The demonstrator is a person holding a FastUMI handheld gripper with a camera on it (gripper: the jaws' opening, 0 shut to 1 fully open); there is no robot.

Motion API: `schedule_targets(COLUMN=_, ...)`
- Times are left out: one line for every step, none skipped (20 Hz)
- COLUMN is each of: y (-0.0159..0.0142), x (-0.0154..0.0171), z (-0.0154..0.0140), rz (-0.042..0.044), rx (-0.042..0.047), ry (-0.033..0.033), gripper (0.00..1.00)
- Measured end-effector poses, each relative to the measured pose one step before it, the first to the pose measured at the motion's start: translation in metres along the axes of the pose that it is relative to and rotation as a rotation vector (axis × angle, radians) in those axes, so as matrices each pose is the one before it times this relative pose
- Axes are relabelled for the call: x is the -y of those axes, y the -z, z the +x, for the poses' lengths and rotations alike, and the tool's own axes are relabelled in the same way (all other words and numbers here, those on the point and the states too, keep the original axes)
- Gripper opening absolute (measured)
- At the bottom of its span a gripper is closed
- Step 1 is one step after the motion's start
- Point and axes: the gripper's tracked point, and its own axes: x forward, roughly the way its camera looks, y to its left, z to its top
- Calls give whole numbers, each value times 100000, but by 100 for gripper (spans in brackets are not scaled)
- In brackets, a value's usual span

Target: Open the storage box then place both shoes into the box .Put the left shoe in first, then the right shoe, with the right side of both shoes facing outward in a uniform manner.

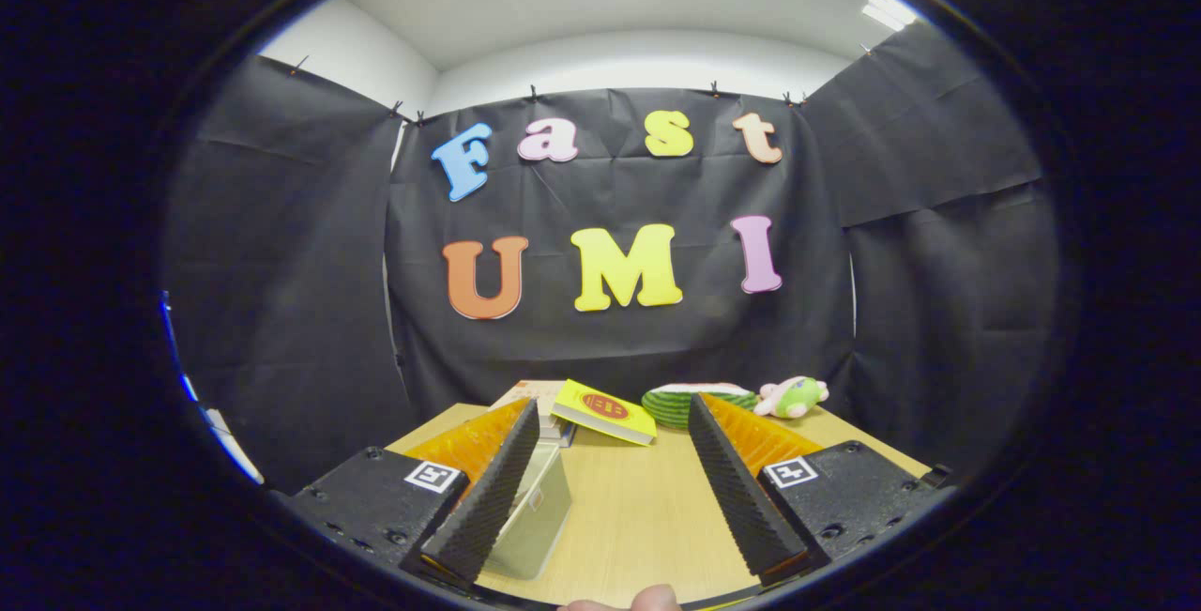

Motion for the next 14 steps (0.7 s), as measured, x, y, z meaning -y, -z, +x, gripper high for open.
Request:
schedule_targets(y=-12, x=190, z=-24, rz=-847, rx=805, ry=1132, gripper=100)
schedule_targets(y=-149, x=322, z=-101, rz=-646, rx=626, ry=1161, gripper=100)
schedule_targets(y=-211, x=186, z=-103, rz=-857, rx=1308, ry=993, gripper=100)
schedule_targets(y=-246, x=167, z=-52, rz=-700, rx=888, ry=974, gripper=100)
schedule_targets(y=-63, x=8, z=-144, rz=-195, rx=162, ry=253, gripper=100)
schedule_targets(y=85, x=-113, z=-3, rz=341, rx=2, ry=-179, gripper=100)
schedule_targets(y=-59, x=15, z=-34, rz=248, rx=-52, ry=14, gripper=100)
schedule_targets(y=-54, x=40, z=-108, rz=-31, rx=-79, ry=73, gripper=100)
schedule_targets(y=-158, x=75, z=-1, rz=-103, rx=338, ry=113, gripper=100)
schedule_targets(y=-179, x=-65, z=-22, rz=-253, rx=399, ry=75, gripper=100)
schedule_targets(y=-199, x=-34, z=19, rz=-134, rx=448, ry=-4, gripper=100)
schedule_targets(y=-122, x=-103, z=-45, rz=-42, rx=405, ry=-95, gripper=100)
schedule_targets(y=1, x=-147, z=3, rz=89, rx=78, ry=-265, gripper=100)
schedule_targets(y=97, x=-178, z=5, rz=161, rx=-234, ry=-527, gripper=100)
